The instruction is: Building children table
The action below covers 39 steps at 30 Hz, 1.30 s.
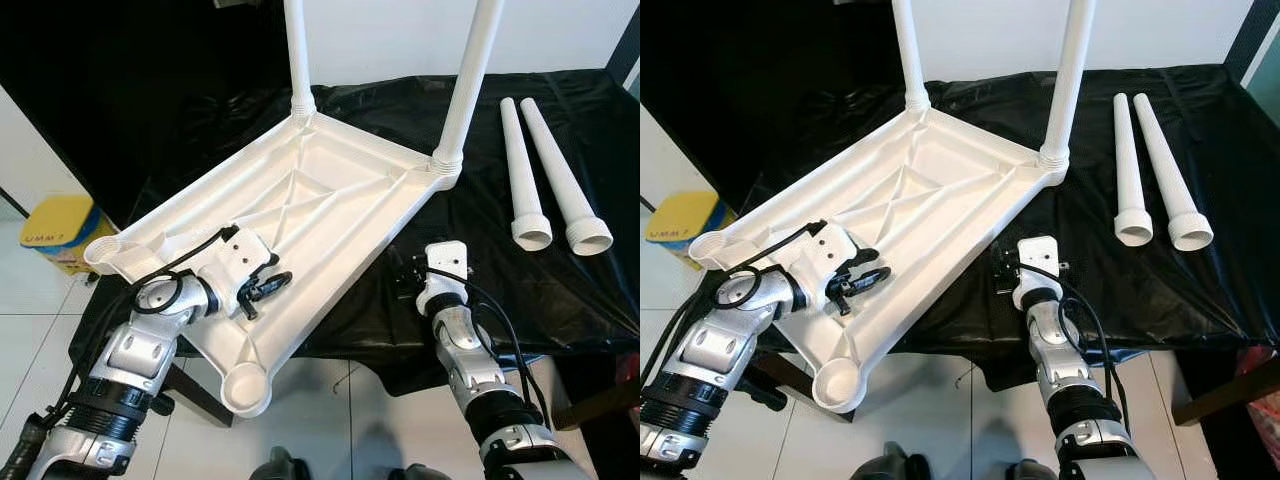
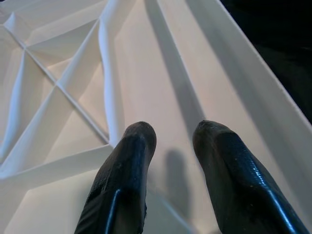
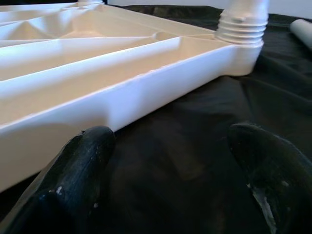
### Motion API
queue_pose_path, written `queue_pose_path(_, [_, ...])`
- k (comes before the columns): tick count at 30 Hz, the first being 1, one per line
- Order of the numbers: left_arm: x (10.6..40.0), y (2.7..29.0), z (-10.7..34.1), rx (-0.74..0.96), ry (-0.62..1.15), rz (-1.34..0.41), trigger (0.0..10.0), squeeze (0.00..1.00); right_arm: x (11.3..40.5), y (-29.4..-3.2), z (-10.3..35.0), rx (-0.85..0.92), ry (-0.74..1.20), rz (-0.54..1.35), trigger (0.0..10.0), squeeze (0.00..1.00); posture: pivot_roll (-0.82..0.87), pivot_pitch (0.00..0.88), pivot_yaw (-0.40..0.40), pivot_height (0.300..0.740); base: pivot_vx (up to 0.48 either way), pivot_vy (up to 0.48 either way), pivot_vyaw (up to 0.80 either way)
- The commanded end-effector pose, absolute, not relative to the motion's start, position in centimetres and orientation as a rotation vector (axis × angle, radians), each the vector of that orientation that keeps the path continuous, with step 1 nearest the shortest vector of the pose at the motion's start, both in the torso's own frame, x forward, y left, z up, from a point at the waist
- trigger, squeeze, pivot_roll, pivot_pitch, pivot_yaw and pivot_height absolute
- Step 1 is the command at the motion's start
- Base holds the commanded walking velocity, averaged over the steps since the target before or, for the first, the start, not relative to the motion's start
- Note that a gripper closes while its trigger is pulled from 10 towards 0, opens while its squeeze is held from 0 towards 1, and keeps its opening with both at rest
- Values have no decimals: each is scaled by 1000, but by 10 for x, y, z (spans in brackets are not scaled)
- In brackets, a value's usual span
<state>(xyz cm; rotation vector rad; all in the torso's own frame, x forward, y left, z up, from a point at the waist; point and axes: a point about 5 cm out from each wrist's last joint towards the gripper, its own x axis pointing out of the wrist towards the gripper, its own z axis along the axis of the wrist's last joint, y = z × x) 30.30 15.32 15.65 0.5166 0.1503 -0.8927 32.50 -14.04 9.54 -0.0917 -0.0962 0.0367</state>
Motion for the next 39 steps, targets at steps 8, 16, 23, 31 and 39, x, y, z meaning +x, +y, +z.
queue_pose_path(8, [306,180,152,640,208,-801,10000,0,319,-136,94,-100,-69,0,10000,0,-7,62,23,740,0,0,0])
queue_pose_path(16, [311,204,134,850,310,-693,10000,0,316,-123,95,-109,-70,77,10000,0,-8,75,26,740,0,0,0])
queue_pose_path(23, [289,178,123,808,340,-927,10000,0,322,-113,98,-95,-36,158,10000,0,-14,78,38,740,0,0,0])
queue_pose_path(31, [281,147,121,739,310,-1053,10000,0,339,-101,109,-115,-19,266,10000,0,-17,78,46,740,0,0,0])
queue_pose_path(39, [275,106,119,643,249,-1101,10000,0,359,-88,124,-162,-15,358,10000,0,-9,73,42,740,0,0,0])
